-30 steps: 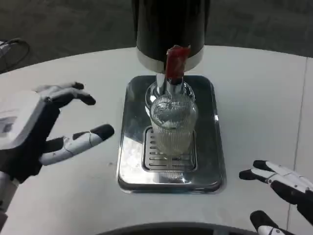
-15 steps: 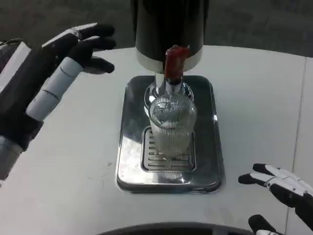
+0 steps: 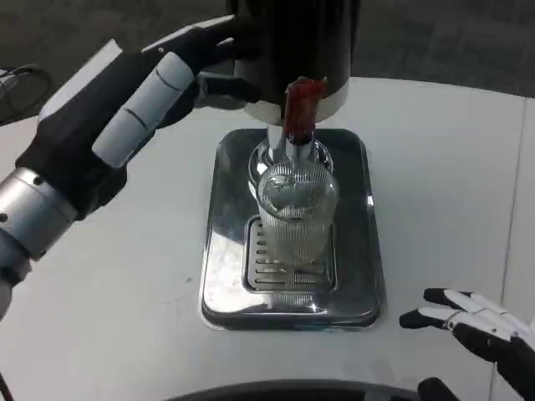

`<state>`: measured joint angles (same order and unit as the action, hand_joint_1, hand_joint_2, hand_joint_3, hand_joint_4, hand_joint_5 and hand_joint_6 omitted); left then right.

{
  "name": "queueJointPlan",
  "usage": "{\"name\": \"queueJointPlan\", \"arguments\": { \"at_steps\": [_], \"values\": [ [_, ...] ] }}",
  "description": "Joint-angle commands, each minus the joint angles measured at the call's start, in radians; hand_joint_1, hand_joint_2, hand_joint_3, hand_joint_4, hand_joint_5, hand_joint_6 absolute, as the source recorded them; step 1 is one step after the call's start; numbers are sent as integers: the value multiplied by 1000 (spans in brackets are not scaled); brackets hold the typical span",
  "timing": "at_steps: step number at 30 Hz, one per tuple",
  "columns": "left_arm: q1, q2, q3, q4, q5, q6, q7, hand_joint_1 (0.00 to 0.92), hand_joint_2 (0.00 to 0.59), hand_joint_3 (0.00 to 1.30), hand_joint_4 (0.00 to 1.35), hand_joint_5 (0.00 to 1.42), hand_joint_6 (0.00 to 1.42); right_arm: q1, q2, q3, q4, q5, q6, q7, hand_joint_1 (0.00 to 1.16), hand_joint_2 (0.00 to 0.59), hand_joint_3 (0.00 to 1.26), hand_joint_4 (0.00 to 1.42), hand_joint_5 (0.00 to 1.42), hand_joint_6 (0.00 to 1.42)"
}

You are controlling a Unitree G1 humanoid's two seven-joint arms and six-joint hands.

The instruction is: Grasp the cup under the faucet to collect the drink, then remove the cup.

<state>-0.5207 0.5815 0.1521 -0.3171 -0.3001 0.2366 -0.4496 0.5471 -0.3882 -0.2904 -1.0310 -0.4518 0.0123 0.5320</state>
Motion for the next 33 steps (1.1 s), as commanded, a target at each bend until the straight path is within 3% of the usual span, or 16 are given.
{"name": "queueJointPlan", "arguments": {
  "at_steps": [1,19,33],
  "values": [
    [-41,4,-19,25,22,5,-13,0,153,224,185,343,276,19,8,-9,-16,4,-15,-5,322,493,234,74,50,162],
    [-172,-14,-127,203,82,20,-105,0,161,209,155,307,249,39,9,-57,-16,43,-34,-7,345,500,228,74,59,180],
    [-238,-35,-158,276,113,-10,-167,0,178,150,90,224,147,29,-6,-58,-16,47,-34,-4,345,493,208,74,62,181]
  ]
}}
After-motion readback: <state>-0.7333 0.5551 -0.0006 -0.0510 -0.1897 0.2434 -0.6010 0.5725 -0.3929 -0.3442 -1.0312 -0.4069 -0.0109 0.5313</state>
